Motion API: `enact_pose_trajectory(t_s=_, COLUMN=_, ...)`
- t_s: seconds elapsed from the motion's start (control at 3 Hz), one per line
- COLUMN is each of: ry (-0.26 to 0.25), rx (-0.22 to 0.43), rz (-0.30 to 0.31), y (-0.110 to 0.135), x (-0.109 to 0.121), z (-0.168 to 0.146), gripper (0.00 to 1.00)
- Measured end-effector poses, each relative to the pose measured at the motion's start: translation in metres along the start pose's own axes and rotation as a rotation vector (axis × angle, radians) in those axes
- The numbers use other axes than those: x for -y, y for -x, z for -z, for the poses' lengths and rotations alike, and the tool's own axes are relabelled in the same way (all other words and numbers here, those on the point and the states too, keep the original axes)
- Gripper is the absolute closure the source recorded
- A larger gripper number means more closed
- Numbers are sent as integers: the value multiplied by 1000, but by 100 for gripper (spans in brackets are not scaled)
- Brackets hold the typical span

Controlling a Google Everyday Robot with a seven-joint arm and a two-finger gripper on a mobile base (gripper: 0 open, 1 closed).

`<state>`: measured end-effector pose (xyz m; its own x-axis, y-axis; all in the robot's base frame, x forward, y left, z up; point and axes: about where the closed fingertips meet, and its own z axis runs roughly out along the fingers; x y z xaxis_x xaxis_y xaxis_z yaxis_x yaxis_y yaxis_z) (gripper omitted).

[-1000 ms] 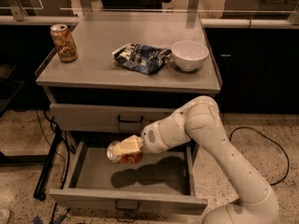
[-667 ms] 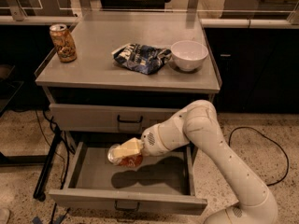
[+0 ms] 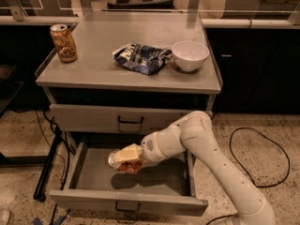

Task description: Place coke can into middle drawer

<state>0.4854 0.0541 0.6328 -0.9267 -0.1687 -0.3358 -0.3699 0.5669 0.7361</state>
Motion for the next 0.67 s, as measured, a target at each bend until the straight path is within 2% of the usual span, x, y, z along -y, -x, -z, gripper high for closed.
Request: enact_pose_trajectory(t_s=0.67, ry=-104, rx=-17, rz=-113, y=3, x=40, z=-30, gripper=100)
